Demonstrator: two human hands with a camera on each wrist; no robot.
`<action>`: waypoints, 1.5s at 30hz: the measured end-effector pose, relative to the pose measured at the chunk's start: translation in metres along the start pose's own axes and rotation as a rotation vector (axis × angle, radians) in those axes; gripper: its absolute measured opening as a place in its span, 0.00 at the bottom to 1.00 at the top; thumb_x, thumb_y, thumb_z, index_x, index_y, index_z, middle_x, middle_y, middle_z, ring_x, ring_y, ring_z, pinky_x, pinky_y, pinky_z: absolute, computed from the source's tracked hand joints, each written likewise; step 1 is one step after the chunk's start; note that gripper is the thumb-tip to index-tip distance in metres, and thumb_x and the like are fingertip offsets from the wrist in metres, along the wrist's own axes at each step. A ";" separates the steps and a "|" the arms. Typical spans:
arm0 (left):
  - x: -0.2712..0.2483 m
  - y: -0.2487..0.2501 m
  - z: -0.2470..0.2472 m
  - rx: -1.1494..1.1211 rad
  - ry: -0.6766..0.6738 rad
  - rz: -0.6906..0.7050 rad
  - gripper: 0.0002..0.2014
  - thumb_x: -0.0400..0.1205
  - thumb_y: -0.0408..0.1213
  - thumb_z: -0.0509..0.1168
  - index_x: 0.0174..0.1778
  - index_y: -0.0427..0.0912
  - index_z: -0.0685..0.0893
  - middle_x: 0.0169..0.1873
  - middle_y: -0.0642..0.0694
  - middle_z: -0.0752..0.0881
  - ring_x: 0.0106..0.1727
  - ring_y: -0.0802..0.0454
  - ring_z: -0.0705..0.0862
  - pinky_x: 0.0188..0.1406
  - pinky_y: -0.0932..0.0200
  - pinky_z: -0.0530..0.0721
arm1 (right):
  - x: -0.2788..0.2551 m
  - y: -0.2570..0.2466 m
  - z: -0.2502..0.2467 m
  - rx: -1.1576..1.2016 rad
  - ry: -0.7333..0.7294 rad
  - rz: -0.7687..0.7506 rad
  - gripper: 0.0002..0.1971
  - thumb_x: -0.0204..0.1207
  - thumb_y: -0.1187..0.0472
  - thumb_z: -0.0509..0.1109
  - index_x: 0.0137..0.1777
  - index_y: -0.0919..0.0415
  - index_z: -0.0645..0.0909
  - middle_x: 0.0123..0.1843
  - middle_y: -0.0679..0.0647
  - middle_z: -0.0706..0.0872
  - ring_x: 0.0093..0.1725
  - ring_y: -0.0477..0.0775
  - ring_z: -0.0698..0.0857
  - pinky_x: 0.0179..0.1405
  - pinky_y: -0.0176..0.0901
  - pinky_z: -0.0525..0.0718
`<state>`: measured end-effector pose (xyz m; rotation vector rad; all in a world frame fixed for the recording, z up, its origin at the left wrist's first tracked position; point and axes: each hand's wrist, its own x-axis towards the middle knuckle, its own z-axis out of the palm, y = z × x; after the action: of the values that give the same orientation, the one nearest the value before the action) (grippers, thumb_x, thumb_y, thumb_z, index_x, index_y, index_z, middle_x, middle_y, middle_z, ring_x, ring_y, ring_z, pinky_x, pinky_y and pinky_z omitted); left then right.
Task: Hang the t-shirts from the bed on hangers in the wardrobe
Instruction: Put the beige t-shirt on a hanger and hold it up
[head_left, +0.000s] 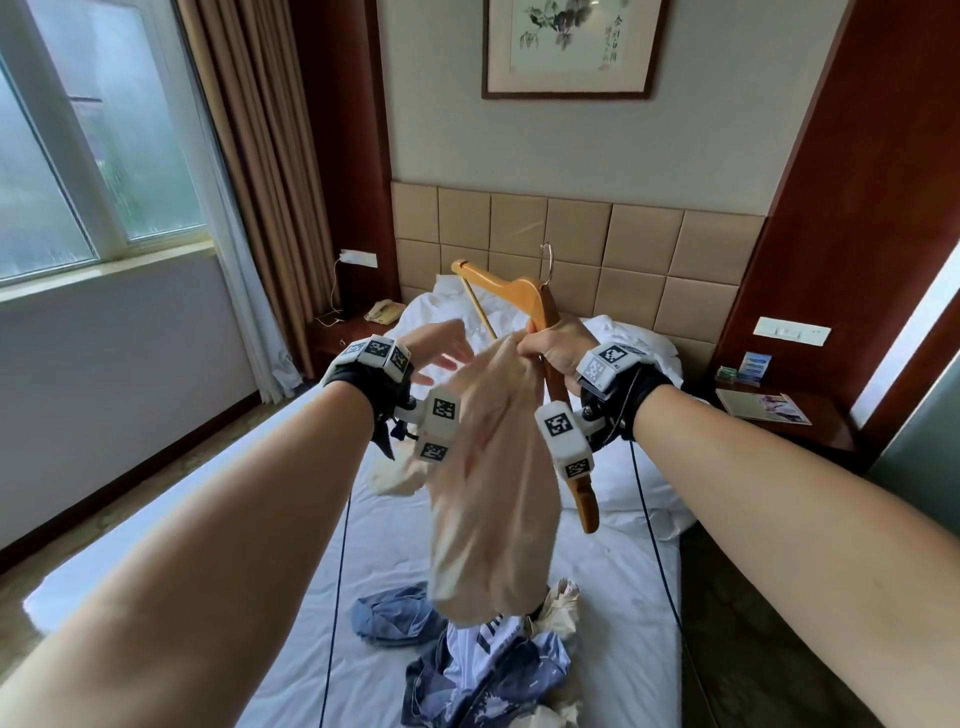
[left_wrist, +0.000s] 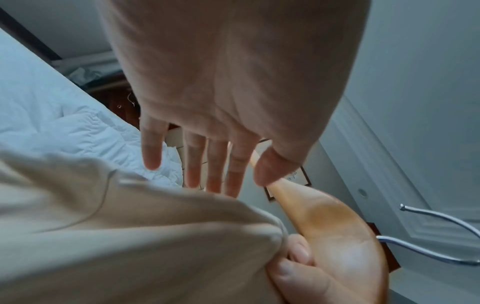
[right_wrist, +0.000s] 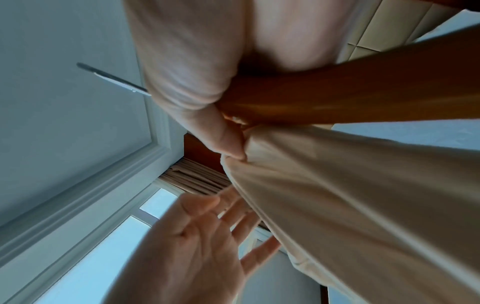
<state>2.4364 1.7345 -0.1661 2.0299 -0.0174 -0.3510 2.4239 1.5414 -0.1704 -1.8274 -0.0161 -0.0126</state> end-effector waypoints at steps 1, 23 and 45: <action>0.002 0.001 0.003 -0.068 -0.027 0.025 0.15 0.83 0.40 0.54 0.50 0.40 0.86 0.55 0.49 0.87 0.62 0.52 0.82 0.66 0.46 0.73 | 0.000 -0.001 0.000 -0.041 -0.008 -0.012 0.05 0.51 0.62 0.75 0.26 0.51 0.82 0.35 0.57 0.80 0.40 0.58 0.79 0.47 0.52 0.79; 0.008 0.019 0.023 -0.107 -0.123 0.030 0.08 0.83 0.36 0.65 0.43 0.36 0.85 0.34 0.42 0.84 0.27 0.53 0.82 0.30 0.60 0.81 | 0.008 0.003 -0.014 -0.406 -0.004 -0.070 0.06 0.73 0.57 0.75 0.37 0.55 0.83 0.45 0.56 0.92 0.44 0.56 0.90 0.50 0.49 0.89; 0.007 -0.001 0.015 0.139 -0.055 0.036 0.13 0.83 0.42 0.68 0.63 0.47 0.84 0.52 0.48 0.88 0.51 0.50 0.88 0.58 0.44 0.87 | -0.014 -0.024 -0.010 -0.323 0.128 -0.038 0.11 0.74 0.69 0.72 0.33 0.58 0.76 0.29 0.50 0.76 0.30 0.49 0.75 0.20 0.31 0.70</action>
<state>2.4395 1.7209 -0.1747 2.1538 -0.1153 -0.3915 2.4090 1.5374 -0.1449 -2.1452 0.0438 -0.1681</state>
